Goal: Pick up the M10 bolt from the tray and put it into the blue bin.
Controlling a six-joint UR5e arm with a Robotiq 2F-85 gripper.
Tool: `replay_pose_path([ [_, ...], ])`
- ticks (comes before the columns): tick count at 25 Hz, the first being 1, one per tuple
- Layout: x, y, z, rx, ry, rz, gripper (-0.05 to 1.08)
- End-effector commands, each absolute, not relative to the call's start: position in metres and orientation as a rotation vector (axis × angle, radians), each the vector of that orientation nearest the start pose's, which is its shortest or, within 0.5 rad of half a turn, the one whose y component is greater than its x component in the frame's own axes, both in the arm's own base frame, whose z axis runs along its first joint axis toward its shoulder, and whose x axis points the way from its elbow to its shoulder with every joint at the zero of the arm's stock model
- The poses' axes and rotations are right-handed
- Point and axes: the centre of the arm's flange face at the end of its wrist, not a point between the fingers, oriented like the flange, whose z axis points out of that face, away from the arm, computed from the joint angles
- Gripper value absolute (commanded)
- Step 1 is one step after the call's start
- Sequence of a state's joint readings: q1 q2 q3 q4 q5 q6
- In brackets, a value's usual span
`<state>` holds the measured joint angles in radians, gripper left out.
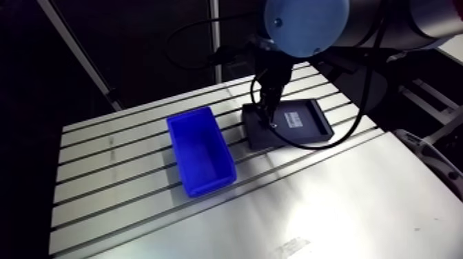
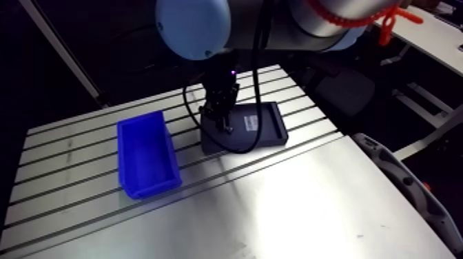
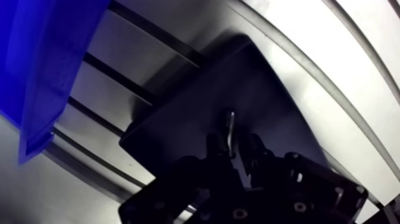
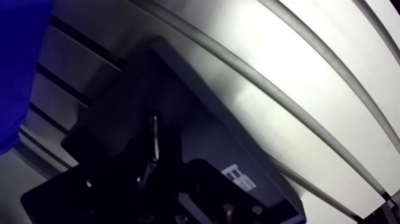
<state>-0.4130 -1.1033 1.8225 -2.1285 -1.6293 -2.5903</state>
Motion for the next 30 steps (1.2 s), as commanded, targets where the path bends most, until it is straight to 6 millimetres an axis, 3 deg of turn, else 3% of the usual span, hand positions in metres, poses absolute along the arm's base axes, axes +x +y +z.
replay_pose_path([
  [1, -0.5716, 0.1112, 0.1678, -0.896, 2.839, -0.095, 0.72],
  [30, -0.5740, 0.1124, 0.1667, -0.902, 2.860, -0.065, 0.80],
])
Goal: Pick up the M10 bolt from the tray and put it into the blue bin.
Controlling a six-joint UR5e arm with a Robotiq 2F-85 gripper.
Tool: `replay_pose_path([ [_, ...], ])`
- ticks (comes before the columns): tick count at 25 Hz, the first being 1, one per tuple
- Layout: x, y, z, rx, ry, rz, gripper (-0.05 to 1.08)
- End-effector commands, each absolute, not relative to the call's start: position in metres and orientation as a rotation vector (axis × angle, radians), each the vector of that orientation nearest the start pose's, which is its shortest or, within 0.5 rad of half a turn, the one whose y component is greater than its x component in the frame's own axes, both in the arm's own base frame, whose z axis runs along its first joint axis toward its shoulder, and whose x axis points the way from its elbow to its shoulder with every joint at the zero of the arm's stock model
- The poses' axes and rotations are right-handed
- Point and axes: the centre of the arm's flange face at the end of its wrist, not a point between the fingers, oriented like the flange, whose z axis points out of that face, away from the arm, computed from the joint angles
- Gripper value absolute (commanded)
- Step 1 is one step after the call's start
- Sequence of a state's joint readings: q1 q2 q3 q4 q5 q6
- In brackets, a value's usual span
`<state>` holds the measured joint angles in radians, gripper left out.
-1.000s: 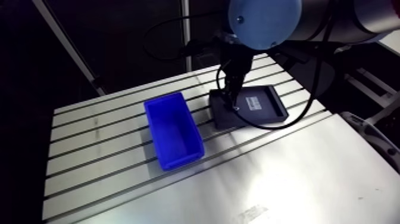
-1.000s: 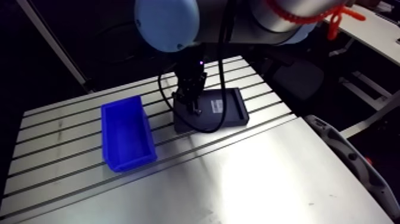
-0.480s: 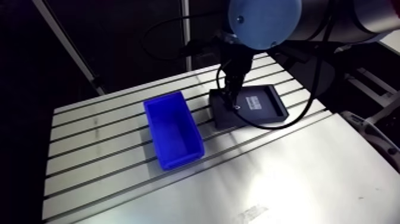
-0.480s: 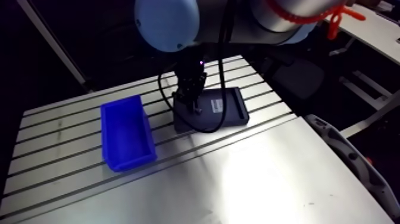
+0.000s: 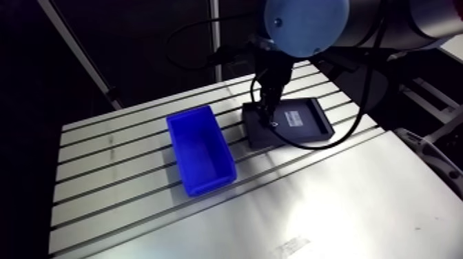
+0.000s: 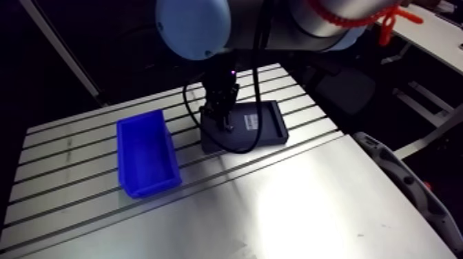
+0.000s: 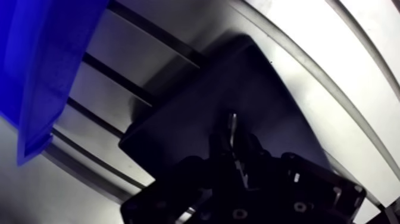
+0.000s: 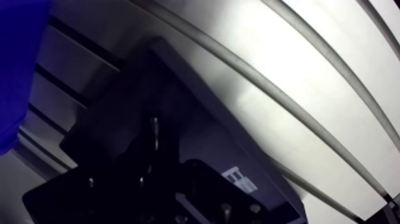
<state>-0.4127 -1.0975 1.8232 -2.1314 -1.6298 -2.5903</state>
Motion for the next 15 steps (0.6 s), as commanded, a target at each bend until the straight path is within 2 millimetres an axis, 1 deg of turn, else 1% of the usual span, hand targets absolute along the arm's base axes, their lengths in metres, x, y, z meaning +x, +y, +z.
replay_pose_path([
  [1, -0.574, 0.113, 0.168, -0.904, 2.861, -0.061, 0.81],
  [5, -0.574, 0.114, 0.172, -0.927, 2.853, -0.046, 0.87],
  [9, -0.574, 0.114, 0.182, -0.977, 2.837, -0.051, 0.88],
  [15, -0.563, 0.108, 0.222, -1.134, 2.741, -0.114, 0.92],
])
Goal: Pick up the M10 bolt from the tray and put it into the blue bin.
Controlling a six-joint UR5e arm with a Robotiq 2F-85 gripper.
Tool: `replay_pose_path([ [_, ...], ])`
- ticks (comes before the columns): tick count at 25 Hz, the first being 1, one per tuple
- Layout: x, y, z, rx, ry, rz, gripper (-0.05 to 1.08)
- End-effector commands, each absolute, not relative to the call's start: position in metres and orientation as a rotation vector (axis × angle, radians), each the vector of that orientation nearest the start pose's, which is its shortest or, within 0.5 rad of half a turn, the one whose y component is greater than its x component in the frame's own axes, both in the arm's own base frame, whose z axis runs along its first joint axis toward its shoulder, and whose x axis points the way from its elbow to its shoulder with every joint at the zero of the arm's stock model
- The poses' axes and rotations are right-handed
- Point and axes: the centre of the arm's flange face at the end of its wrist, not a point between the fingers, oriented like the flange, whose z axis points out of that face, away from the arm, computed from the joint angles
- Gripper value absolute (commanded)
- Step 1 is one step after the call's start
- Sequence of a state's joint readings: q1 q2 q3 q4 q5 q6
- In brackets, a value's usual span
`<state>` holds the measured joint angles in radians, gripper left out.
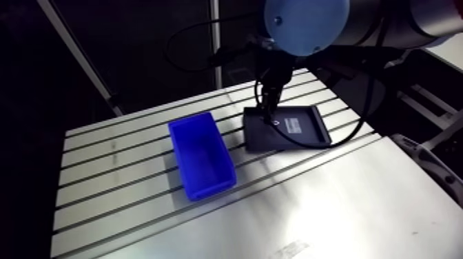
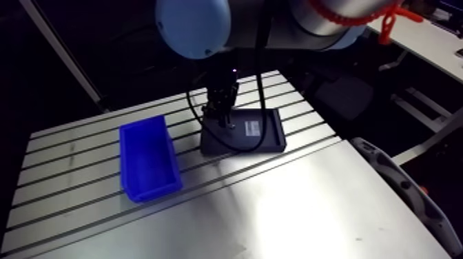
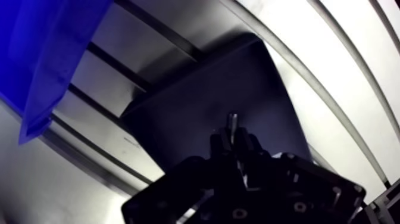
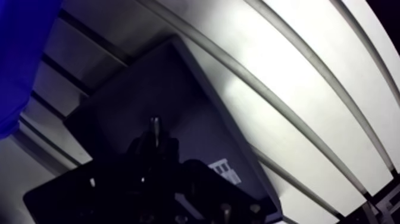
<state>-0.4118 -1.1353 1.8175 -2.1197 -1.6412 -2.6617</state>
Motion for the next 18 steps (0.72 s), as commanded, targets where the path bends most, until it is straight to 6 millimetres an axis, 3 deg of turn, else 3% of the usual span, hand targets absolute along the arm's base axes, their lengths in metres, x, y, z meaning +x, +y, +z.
replay_pose_path([
  [1, -0.561, 0.107, 0.230, -1.163, 2.726, -0.121, 0.93],
  [6, -0.545, 0.102, 0.272, -1.420, 2.608, -0.144, 1.03],
  [11, -0.535, 0.093, 0.339, -1.729, 2.525, -0.023, 1.07],
  [14, -0.529, 0.065, 0.375, -1.890, 2.469, 0.016, 1.07],
  [18, -0.541, 0.034, 0.390, -1.993, 2.505, -0.093, 1.07],
])
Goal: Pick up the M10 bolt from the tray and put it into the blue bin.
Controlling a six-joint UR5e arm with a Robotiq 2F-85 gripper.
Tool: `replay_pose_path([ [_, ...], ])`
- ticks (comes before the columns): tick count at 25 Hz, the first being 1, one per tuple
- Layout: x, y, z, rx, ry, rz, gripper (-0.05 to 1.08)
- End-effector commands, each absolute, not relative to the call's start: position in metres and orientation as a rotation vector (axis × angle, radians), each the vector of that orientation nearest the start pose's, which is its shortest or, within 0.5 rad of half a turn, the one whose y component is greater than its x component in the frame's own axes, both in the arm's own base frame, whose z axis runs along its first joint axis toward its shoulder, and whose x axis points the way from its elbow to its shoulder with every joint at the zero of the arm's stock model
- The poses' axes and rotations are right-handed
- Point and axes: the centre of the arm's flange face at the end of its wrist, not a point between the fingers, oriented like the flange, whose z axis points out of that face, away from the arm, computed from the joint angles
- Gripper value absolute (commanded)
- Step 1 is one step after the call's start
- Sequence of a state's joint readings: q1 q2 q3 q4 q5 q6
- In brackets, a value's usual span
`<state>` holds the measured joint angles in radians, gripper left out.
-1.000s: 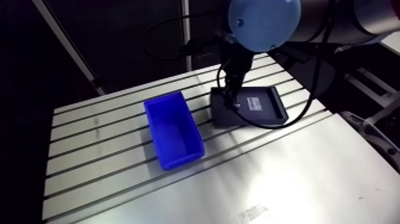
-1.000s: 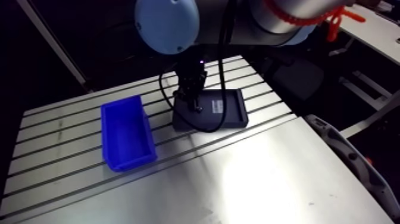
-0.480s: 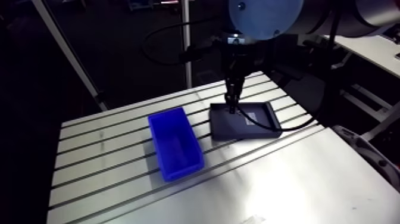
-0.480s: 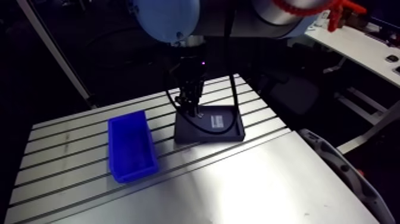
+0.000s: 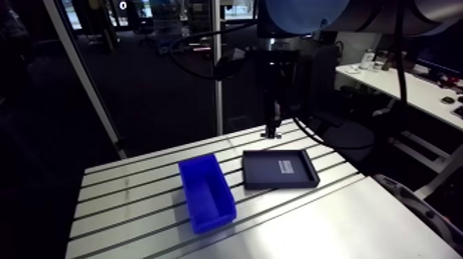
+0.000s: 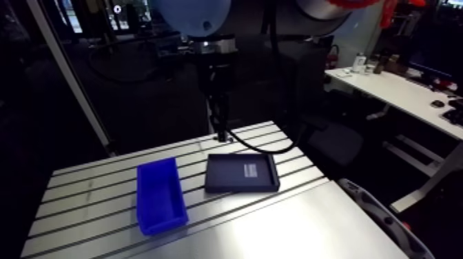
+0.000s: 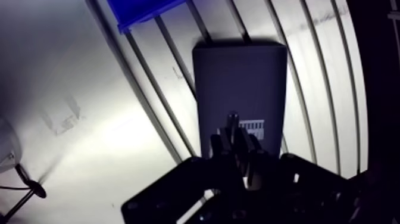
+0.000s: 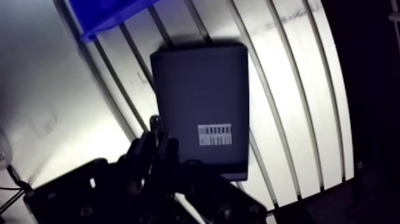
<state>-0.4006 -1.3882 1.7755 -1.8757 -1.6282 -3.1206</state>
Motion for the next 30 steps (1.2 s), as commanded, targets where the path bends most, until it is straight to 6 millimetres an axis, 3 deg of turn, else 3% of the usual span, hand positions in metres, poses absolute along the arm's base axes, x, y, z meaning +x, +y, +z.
replay_pose_path([
  [1, -0.544, 0.026, 0.392, -2.016, 2.513, -0.112, 1.07],
  [7, -0.545, -0.021, 0.378, -2.087, 2.455, -0.192, 1.07],
  [14, -0.537, -0.053, 0.349, -2.103, 2.373, -0.253, 1.06],
  [23, -0.532, -0.073, 0.325, -2.098, 2.283, -0.223, 1.06],
  [30, -0.540, -0.077, 0.288, -2.088, 2.195, -0.100, 1.06],
])
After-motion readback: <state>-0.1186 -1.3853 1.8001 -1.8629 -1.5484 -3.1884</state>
